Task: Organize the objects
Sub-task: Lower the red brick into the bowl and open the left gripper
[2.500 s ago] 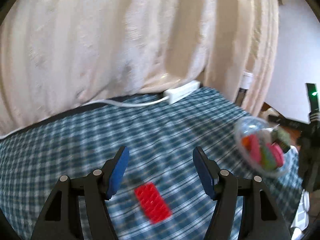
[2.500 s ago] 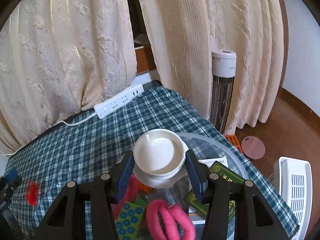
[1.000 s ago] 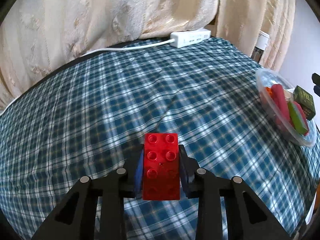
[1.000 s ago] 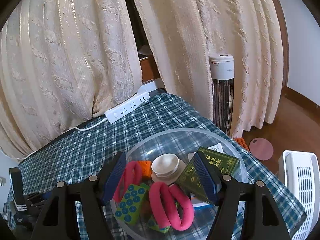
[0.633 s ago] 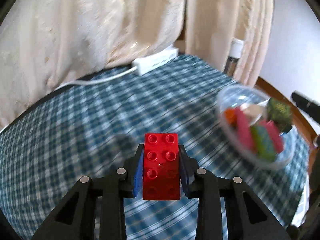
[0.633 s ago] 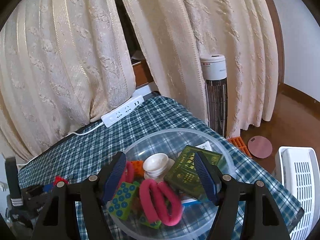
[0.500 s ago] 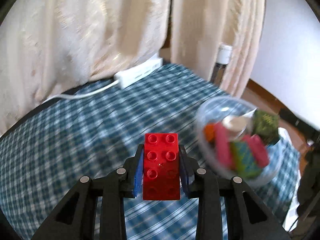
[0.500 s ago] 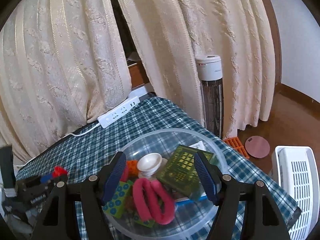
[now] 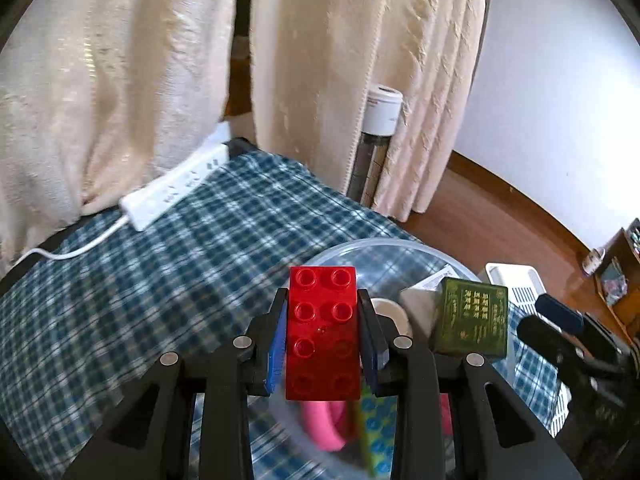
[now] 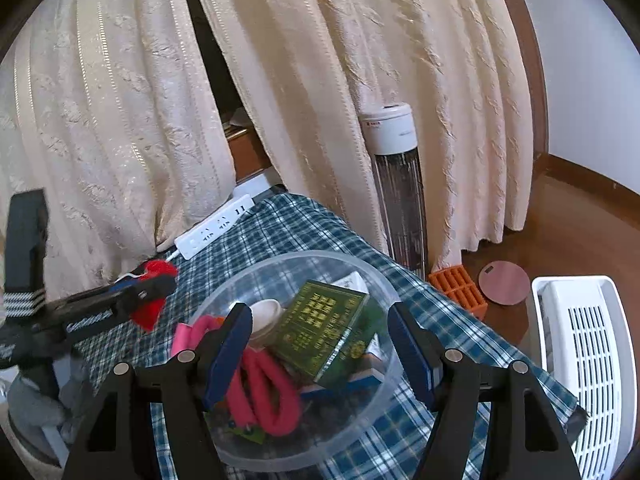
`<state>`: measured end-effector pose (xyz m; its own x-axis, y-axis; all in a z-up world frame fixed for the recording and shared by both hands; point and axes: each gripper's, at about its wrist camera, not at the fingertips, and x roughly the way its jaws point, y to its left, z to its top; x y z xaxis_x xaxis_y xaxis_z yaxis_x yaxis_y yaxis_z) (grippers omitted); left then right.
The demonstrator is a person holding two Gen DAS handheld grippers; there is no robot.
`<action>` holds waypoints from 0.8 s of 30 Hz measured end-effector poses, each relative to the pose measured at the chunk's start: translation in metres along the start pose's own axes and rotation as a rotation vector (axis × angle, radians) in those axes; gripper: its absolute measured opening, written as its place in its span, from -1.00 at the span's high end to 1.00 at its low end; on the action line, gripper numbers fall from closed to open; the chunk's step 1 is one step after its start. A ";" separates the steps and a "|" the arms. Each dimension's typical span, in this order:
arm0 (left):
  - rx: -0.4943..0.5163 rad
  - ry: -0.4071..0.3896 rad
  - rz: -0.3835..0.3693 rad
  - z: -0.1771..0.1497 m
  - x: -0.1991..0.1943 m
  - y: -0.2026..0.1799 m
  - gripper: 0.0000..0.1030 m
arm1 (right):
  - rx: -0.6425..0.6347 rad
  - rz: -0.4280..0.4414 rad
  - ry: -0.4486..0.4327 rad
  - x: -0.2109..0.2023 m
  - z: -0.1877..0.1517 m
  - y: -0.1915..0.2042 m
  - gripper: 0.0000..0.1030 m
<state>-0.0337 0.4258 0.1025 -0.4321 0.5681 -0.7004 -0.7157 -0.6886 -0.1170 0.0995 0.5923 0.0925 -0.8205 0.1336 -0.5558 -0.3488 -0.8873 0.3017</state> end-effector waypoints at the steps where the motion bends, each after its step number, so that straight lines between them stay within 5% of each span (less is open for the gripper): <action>1: 0.003 0.006 -0.004 0.001 0.005 -0.003 0.37 | 0.002 -0.003 0.001 0.000 -0.001 -0.002 -0.43; 13: 0.009 0.066 -0.029 0.003 0.039 -0.015 0.31 | 0.025 -0.016 0.015 0.005 -0.003 -0.014 -0.43; 18: 0.004 0.050 -0.024 0.000 0.034 -0.014 -0.26 | 0.023 -0.008 0.027 0.004 -0.008 -0.014 -0.43; 24: 0.015 0.005 0.012 -0.005 0.014 -0.014 -0.39 | -0.012 0.002 0.056 0.000 -0.019 -0.007 -0.50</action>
<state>-0.0270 0.4407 0.0904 -0.4382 0.5574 -0.7052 -0.7186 -0.6885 -0.0977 0.1103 0.5904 0.0758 -0.7942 0.1074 -0.5981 -0.3419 -0.8926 0.2938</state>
